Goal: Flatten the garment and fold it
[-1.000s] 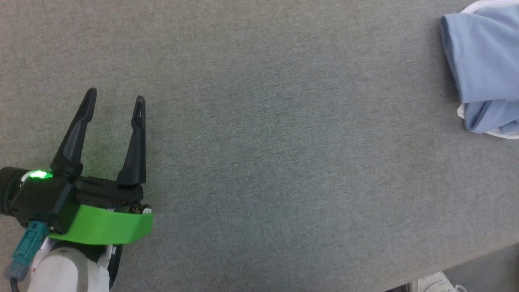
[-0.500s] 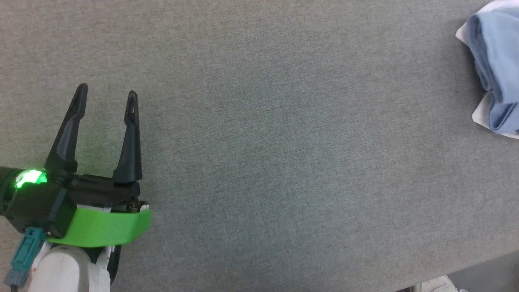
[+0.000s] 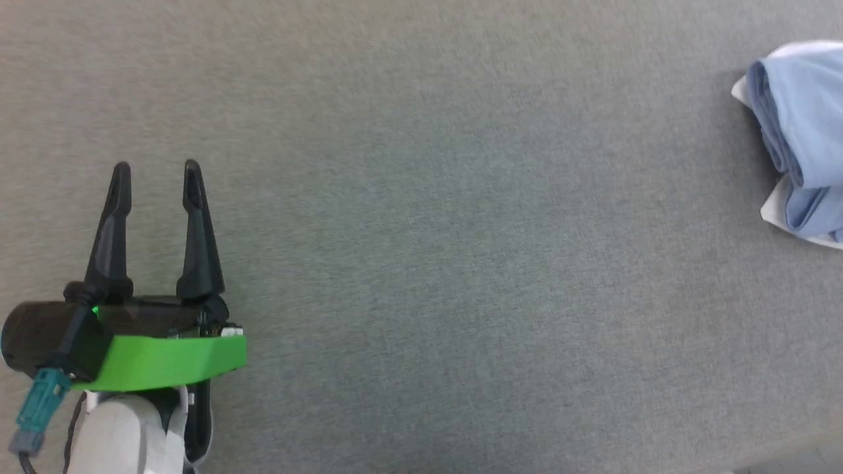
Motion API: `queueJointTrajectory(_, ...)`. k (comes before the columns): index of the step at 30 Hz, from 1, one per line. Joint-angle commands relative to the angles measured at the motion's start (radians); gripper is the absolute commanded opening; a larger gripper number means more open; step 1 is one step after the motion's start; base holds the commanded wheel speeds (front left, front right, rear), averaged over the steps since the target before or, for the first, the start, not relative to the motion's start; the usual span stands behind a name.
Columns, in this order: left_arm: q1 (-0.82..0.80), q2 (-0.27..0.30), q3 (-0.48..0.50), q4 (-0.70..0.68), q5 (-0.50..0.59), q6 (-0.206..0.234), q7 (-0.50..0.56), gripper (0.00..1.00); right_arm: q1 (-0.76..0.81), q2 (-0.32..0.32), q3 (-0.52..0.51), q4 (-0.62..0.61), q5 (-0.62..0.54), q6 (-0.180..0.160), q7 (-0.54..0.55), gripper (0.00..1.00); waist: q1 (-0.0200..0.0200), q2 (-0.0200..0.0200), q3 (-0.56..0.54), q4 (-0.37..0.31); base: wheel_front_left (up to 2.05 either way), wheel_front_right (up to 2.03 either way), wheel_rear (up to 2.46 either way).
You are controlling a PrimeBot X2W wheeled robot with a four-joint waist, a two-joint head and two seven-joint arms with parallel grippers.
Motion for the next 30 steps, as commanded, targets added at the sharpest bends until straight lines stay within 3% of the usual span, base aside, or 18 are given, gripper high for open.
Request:
queueJointTrajectory(1,0.016,-0.004,0.004,0.010,-0.001,0.000,-0.015,1.00,0.031,0.020,-0.003,-0.011,0.014,-0.002,-0.014,1.00,0.0000,0.0000,-0.064,0.046,0.00,0.00,0.00)
queueJointTrajectory(7,0.045,-0.021,0.012,0.060,0.019,0.013,-0.045,1.00,0.160,0.106,-0.081,-0.119,0.047,-0.002,-0.069,1.00,0.0000,0.0000,-0.152,0.098,0.00,0.00,0.00)
queueJointTrajectory(11,0.066,-0.034,0.015,0.084,0.030,0.018,-0.053,1.00,0.280,0.191,-0.169,-0.254,0.035,-0.002,-0.101,1.00,0.0000,0.0000,-0.214,0.139,0.00,0.00,0.00)
queueJointTrajectory(17,0.110,-0.043,-0.002,0.116,0.058,0.013,-0.057,1.00,0.462,0.387,-0.287,-0.517,-0.016,-0.002,-0.118,1.00,0.0000,0.0000,-0.294,0.194,0.00,0.00,0.00)
queueJointTrajectory(23,0.155,-0.059,-0.010,0.142,0.071,0.007,-0.058,1.00,0.595,0.554,-0.308,-0.671,-0.058,-0.002,-0.124,1.00,0.0000,0.0000,-0.373,0.227,0.00,0.00,0.00)
queueJointTrajectory(30,0.197,-0.077,-0.019,0.166,0.085,-0.008,-0.058,1.00,0.683,0.627,-0.311,-0.723,-0.128,-0.002,-0.180,1.00,0.0000,0.0000,-0.432,0.248,0.00,0.00,0.00)
